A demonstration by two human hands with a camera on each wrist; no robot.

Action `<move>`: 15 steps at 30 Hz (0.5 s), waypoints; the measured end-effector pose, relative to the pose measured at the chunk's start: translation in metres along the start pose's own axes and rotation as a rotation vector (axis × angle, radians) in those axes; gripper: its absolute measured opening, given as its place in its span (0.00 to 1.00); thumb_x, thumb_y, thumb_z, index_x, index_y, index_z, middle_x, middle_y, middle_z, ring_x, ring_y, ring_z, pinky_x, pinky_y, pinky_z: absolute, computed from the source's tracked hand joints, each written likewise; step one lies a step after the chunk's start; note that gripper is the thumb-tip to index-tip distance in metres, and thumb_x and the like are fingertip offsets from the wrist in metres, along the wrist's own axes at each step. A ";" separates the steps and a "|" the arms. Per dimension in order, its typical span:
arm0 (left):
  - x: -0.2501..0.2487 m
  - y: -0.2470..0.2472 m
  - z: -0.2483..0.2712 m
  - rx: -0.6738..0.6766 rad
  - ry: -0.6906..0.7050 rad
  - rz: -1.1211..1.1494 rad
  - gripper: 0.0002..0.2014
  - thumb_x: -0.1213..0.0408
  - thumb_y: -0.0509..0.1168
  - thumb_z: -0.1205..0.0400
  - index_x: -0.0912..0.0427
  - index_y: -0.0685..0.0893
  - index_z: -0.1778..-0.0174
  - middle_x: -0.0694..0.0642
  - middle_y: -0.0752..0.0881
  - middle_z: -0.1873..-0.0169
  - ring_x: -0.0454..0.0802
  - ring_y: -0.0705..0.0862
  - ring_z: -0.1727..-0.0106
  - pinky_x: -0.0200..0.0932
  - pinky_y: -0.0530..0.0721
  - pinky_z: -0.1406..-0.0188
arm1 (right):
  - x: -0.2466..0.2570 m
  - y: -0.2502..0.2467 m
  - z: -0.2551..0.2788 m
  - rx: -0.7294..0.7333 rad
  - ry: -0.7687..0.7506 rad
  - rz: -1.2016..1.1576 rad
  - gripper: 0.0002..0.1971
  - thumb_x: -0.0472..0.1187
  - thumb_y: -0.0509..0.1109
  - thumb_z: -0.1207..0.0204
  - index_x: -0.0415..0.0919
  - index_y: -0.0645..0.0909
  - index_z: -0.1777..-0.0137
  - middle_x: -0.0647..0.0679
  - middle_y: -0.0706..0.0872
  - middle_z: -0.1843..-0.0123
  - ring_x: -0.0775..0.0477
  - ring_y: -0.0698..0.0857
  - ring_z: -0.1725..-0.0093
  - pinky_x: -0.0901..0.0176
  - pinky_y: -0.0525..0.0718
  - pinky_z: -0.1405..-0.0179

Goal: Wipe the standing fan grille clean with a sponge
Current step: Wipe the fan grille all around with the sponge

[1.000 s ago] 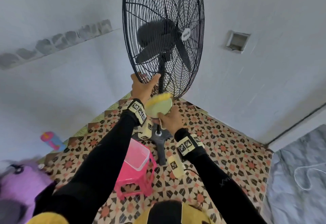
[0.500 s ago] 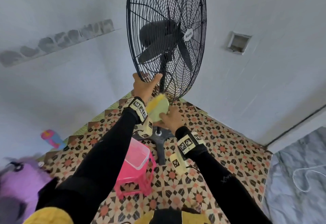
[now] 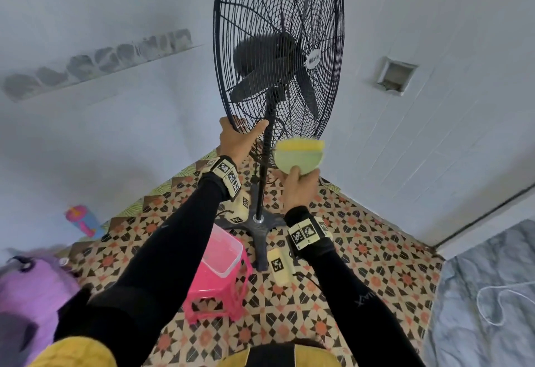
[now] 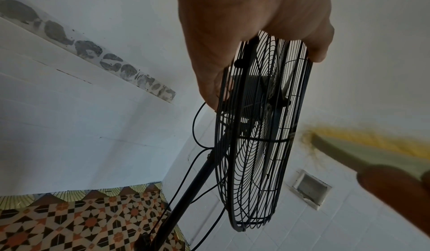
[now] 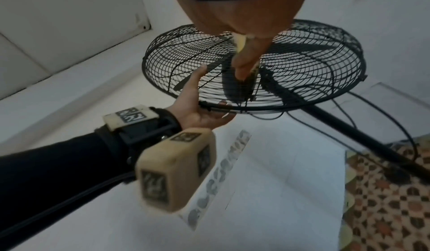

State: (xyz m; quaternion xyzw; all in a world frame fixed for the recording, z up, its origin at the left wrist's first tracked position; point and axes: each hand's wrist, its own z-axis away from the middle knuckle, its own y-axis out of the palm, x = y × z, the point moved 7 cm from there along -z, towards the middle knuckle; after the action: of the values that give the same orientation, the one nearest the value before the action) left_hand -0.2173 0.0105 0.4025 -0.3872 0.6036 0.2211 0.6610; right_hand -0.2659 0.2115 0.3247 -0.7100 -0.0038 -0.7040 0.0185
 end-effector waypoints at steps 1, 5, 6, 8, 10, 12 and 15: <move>0.000 0.001 0.000 -0.003 0.003 0.006 0.46 0.34 0.79 0.27 0.55 0.65 0.23 0.48 0.77 0.36 0.52 0.79 0.36 0.46 0.78 0.39 | 0.002 -0.002 0.003 -0.008 -0.011 -0.022 0.11 0.44 0.65 0.20 0.43 0.73 0.41 0.48 0.87 0.50 0.47 0.93 0.59 0.42 0.93 0.61; 0.004 0.003 0.003 -0.012 0.004 -0.010 0.44 0.34 0.79 0.27 0.53 0.65 0.26 0.48 0.77 0.39 0.52 0.80 0.37 0.46 0.77 0.41 | 0.006 0.018 0.018 0.284 -0.102 0.126 0.08 0.45 0.69 0.21 0.45 0.76 0.45 0.51 0.88 0.55 0.54 0.91 0.66 0.45 0.93 0.67; 0.004 0.002 0.003 -0.013 0.008 -0.007 0.43 0.34 0.79 0.27 0.51 0.65 0.28 0.48 0.78 0.39 0.52 0.80 0.37 0.46 0.78 0.41 | 0.006 0.021 0.021 0.318 -0.106 0.148 0.09 0.44 0.69 0.20 0.45 0.75 0.44 0.50 0.88 0.54 0.55 0.91 0.67 0.48 0.93 0.67; 0.003 0.002 0.002 -0.002 0.003 0.005 0.44 0.35 0.79 0.27 0.53 0.65 0.24 0.48 0.76 0.38 0.51 0.78 0.38 0.45 0.77 0.39 | -0.001 0.017 0.016 0.243 -0.031 0.114 0.08 0.37 0.66 0.17 0.43 0.73 0.40 0.44 0.90 0.51 0.56 0.92 0.67 0.57 0.91 0.68; 0.001 0.003 0.000 -0.004 0.000 0.019 0.47 0.35 0.79 0.27 0.55 0.65 0.22 0.47 0.76 0.37 0.49 0.78 0.38 0.46 0.79 0.35 | -0.020 0.005 0.004 0.106 0.117 0.032 0.14 0.32 0.63 0.15 0.38 0.70 0.32 0.34 0.90 0.44 0.50 0.92 0.65 0.59 0.91 0.68; 0.003 0.005 -0.001 -0.020 0.011 0.029 0.44 0.33 0.80 0.29 0.53 0.68 0.26 0.47 0.80 0.36 0.50 0.82 0.37 0.52 0.83 0.32 | -0.033 -0.004 0.000 0.088 0.257 0.004 0.18 0.29 0.61 0.14 0.35 0.65 0.26 0.27 0.87 0.39 0.49 0.90 0.65 0.68 0.86 0.74; 0.008 0.008 0.000 -0.038 -0.006 0.032 0.47 0.32 0.80 0.29 0.53 0.67 0.24 0.51 0.81 0.32 0.53 0.82 0.33 0.51 0.82 0.30 | -0.048 -0.006 -0.009 0.159 0.352 0.122 0.24 0.29 0.61 0.15 0.27 0.63 0.21 0.31 0.87 0.37 0.51 0.86 0.62 0.77 0.77 0.81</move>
State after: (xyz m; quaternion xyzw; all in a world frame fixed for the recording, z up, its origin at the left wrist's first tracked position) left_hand -0.2217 0.0143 0.3928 -0.3893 0.6034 0.2440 0.6518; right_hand -0.2757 0.2185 0.2770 -0.5713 -0.0130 -0.8122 0.1173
